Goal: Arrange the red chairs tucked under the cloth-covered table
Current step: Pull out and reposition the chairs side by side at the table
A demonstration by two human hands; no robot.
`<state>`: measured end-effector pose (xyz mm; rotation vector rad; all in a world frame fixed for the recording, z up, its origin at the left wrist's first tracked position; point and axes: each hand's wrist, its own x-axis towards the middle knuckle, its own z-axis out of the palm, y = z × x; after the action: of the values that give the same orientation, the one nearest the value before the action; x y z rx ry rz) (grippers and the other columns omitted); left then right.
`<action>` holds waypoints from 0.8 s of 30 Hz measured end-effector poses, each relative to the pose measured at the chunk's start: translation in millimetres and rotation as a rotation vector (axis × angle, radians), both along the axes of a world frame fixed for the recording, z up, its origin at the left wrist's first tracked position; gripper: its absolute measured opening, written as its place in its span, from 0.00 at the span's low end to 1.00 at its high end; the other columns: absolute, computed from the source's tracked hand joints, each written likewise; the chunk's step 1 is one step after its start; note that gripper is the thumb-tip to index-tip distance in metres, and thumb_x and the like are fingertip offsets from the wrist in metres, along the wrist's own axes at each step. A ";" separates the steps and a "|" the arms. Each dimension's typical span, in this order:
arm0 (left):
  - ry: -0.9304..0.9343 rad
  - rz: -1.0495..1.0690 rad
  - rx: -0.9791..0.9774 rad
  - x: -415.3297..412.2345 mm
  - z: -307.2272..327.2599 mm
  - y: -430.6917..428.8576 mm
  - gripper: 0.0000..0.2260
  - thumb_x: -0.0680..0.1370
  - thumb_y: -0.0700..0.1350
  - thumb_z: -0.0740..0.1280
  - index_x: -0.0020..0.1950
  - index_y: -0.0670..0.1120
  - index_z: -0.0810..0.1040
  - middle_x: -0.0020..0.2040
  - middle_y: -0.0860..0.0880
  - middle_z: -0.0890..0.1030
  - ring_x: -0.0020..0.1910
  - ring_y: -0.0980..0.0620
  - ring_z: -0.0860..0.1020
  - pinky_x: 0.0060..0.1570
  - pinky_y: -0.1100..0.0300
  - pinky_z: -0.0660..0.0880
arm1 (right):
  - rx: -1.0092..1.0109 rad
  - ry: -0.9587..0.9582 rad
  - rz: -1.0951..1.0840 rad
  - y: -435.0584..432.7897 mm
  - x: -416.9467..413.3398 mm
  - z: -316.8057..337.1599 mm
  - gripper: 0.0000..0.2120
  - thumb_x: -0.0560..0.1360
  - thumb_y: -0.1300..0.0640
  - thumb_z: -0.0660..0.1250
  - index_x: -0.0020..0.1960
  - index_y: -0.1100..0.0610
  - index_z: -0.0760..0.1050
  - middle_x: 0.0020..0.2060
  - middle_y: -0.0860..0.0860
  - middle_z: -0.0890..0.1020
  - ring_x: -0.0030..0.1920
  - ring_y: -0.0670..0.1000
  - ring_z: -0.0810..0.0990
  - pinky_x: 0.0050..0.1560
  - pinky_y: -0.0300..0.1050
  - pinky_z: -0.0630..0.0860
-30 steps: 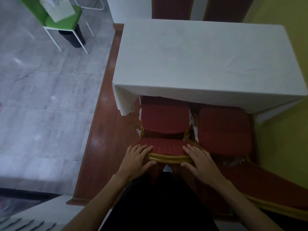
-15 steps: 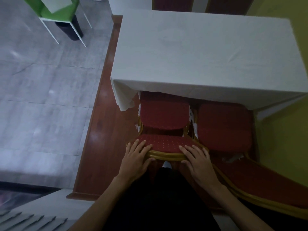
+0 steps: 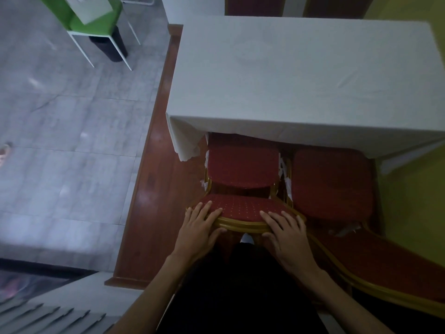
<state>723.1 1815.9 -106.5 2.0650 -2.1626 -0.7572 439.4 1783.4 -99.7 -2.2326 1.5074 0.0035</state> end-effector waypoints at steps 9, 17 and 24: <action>-0.044 0.026 -0.006 -8.4 6.0 -0.1 0.29 0.80 0.67 0.49 0.72 0.52 0.70 0.70 0.48 0.73 0.71 0.43 0.68 0.72 0.41 0.60 | 0.028 0.008 0.021 -4.1 -4.3 4.1 0.25 0.83 0.40 0.46 0.78 0.42 0.59 0.70 0.46 0.73 0.70 0.54 0.70 0.70 0.63 0.64; -0.064 0.031 -0.004 -18.3 13.4 -4.1 0.32 0.79 0.69 0.47 0.70 0.50 0.73 0.67 0.48 0.77 0.68 0.43 0.71 0.69 0.41 0.64 | 0.077 0.003 0.031 -11.9 -13.8 10.3 0.27 0.82 0.36 0.40 0.77 0.41 0.60 0.71 0.48 0.72 0.71 0.54 0.70 0.70 0.62 0.65; -0.055 0.009 0.043 -12.8 18.2 -8.7 0.38 0.75 0.75 0.45 0.77 0.53 0.63 0.75 0.49 0.68 0.74 0.45 0.64 0.75 0.44 0.56 | 0.099 -0.010 0.048 -11.7 -15.7 6.7 0.27 0.82 0.34 0.41 0.79 0.38 0.53 0.75 0.49 0.67 0.75 0.54 0.63 0.73 0.62 0.59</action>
<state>710.3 1807.2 -88.3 2.1393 -2.1827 -0.7622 423.6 1771.7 -93.0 -2.1861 1.4174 0.0802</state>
